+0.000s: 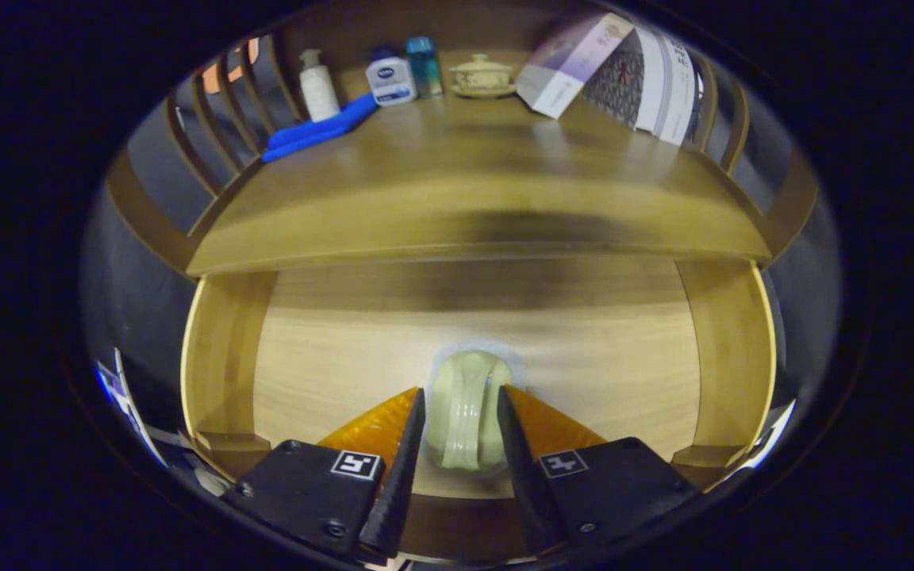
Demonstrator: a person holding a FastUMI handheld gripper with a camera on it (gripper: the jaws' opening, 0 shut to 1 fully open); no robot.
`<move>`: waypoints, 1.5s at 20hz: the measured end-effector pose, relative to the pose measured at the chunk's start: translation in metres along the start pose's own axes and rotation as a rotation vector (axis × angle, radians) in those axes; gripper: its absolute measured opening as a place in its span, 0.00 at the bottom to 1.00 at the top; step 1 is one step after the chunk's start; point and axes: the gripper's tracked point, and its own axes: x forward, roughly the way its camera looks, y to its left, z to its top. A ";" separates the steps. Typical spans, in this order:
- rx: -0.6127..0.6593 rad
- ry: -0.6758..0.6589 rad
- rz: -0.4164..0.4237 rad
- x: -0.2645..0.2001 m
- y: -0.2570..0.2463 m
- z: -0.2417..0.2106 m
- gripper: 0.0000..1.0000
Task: Pull open the drawer, take out the items inside it, and place them on the countertop above the cabinet.
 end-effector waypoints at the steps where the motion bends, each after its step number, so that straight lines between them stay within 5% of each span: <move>1: 0.004 0.031 -0.003 0.004 0.001 -0.002 0.56; 10: -0.020 0.049 -0.029 0.009 -0.002 -0.006 0.23; 21: -0.016 -0.041 0.035 -0.064 -0.003 -0.002 0.23; 30: -0.007 -0.158 0.055 -0.131 0.001 0.057 0.22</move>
